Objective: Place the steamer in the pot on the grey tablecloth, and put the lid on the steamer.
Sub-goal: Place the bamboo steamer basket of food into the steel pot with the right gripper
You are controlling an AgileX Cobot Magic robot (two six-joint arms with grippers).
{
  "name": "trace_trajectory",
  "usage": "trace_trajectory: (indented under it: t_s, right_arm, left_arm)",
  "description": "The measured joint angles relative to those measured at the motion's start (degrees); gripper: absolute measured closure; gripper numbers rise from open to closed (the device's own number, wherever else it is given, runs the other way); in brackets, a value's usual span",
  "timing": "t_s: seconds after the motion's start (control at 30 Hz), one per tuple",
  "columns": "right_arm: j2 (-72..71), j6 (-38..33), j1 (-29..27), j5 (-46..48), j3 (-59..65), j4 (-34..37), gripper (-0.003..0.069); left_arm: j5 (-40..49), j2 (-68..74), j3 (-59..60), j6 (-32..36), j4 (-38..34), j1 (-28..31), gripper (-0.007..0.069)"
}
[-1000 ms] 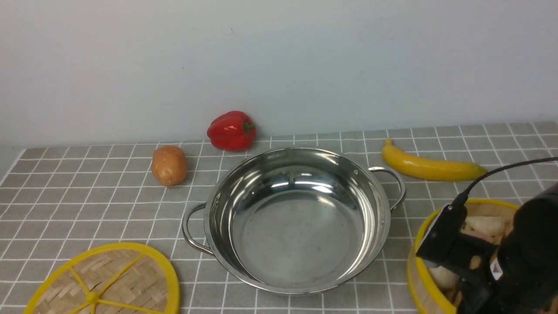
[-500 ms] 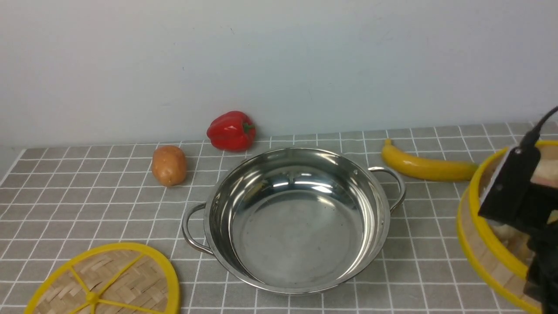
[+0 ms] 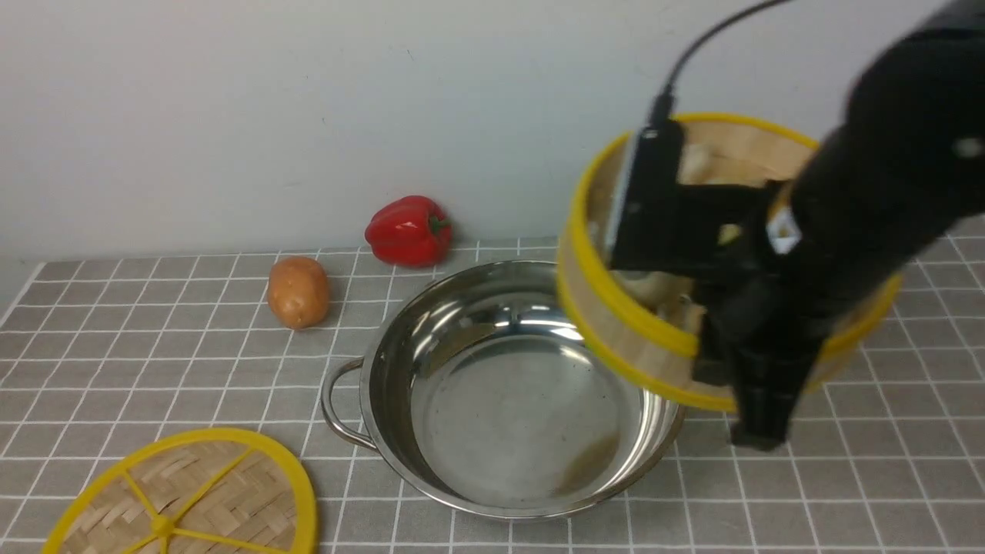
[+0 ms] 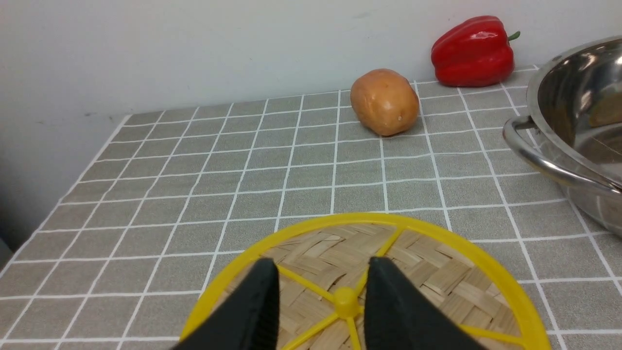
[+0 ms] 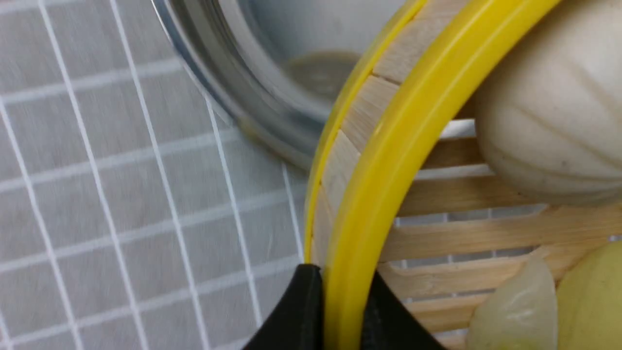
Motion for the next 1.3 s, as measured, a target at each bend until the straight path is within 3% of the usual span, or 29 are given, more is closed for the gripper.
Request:
trace_trajectory:
  t_s: [0.2, 0.43, 0.87, 1.3]
  right_arm:
    - [12.6, -3.1, 5.3, -0.6, -9.0, 1.0, 0.0579]
    - [21.2, -4.5, 5.5, -0.2, -12.3, 0.8, 0.0579]
    - [27.0, -6.9, 5.5, -0.7, -12.8, 7.3, 0.0579]
    - [28.1, -7.2, 5.5, -1.3, -12.8, 7.2, 0.0580]
  left_arm:
    - [0.0, 0.0, 0.0, 0.0, 0.0, 0.0, 0.0382]
    - [0.0, 0.0, 0.0, 0.0, 0.0, 0.0, 0.0382]
    - [0.0, 0.0, 0.0, 0.0, 0.0, 0.0, 0.0382]
    - [0.0, 0.0, 0.0, 0.0, 0.0, 0.0, 0.0382]
